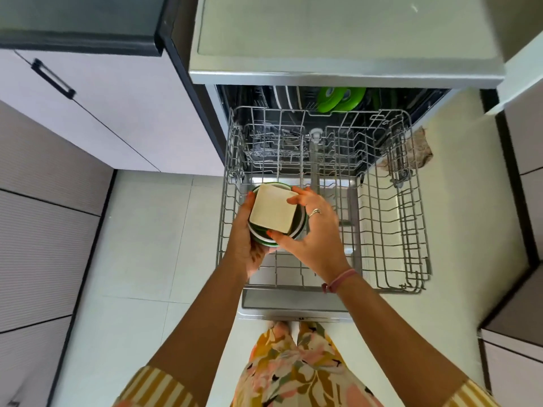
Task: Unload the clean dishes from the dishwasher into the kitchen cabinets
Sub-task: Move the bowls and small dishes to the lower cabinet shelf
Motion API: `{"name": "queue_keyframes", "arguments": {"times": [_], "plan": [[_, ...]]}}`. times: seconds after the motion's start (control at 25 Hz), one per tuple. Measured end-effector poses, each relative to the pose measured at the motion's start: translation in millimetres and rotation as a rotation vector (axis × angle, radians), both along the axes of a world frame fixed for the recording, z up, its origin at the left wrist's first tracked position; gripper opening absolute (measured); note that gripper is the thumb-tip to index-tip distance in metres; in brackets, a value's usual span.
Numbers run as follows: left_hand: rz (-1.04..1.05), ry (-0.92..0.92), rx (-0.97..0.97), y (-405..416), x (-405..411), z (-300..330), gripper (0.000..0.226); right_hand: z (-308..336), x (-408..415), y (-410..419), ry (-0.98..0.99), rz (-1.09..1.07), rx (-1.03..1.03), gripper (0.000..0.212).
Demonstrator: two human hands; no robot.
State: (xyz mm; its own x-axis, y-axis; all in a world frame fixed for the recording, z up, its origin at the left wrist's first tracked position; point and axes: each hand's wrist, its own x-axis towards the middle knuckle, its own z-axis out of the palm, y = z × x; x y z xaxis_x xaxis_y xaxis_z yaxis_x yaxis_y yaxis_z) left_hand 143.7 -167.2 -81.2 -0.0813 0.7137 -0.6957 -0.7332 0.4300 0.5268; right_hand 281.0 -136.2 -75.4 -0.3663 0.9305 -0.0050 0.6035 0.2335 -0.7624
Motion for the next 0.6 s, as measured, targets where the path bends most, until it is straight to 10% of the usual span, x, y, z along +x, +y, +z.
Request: {"name": "queue_keyframes", "arguments": {"times": [0.2,0.44,0.6], "plan": [[-0.024,-0.002,-0.026,0,13,-5,0.050,0,28,-7,0.178,0.048,-0.160,0.061],[0.021,-0.056,-0.018,8,16,-13,0.043,-77,102,-47,0.614,-1.036,-0.903,0.011],[-0.005,-0.057,-0.011,15,18,-17,0.044,-108,113,-87,0.745,-1.150,-1.467,0.033]]}}
